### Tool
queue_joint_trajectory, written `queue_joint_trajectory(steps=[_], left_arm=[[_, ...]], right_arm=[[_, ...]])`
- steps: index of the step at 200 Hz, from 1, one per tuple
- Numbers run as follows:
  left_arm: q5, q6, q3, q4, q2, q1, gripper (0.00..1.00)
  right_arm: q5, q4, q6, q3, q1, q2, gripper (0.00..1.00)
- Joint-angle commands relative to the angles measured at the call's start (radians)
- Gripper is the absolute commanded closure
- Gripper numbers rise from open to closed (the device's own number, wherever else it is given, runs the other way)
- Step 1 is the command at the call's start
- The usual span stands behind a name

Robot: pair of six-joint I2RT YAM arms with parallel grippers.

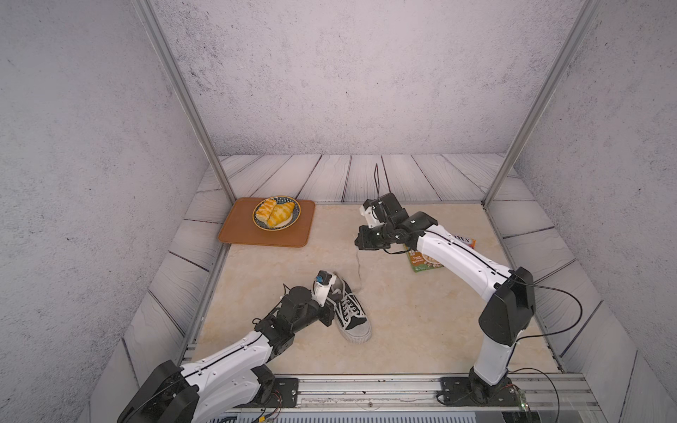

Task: Tie the shoes
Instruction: Wrap the shoelace around the shoelace.

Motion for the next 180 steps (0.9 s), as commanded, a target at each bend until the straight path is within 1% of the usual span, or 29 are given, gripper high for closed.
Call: queue_joint_trajectory(steps=[1, 20, 40, 67, 104, 127, 134, 150, 180], left_arm=[[0.028, 0.040, 0.016, 0.018, -0.008, -0.005, 1.00], [0.038, 0.067, 0.005, 0.024, -0.022, -0.005, 1.00], [0.053, 0.083, -0.007, 0.036, -0.028, -0.006, 1.00], [0.068, 0.100, -0.015, 0.048, -0.023, -0.012, 1.00], [0.094, 0.116, -0.027, 0.075, -0.020, -0.018, 1.00], [0.104, 0.124, -0.032, 0.090, -0.022, -0.023, 1.00], [0.106, 0.126, -0.034, 0.093, -0.022, -0.024, 1.00], [0.106, 0.128, -0.035, 0.096, -0.023, -0.026, 1.00], [0.097, 0.127, -0.046, 0.103, -0.032, -0.029, 1.00]], right_arm=[[-0.076, -0.104, -0.094, 0.105, 0.046, 0.075, 1.00], [-0.115, -0.153, -0.124, 0.169, 0.082, 0.115, 1.00], [-0.153, -0.182, -0.169, 0.184, 0.117, 0.121, 1.00], [-0.225, -0.212, -0.224, 0.164, 0.147, 0.106, 1.00], [-0.311, -0.215, -0.271, 0.088, 0.163, 0.076, 1.00], [-0.349, -0.233, -0.290, 0.083, 0.167, 0.087, 0.94], [-0.358, -0.233, -0.291, 0.084, 0.168, 0.090, 0.91], [-0.355, -0.237, -0.291, 0.087, 0.168, 0.095, 0.79], [-0.332, -0.235, -0.292, 0.093, 0.168, 0.090, 0.66]])
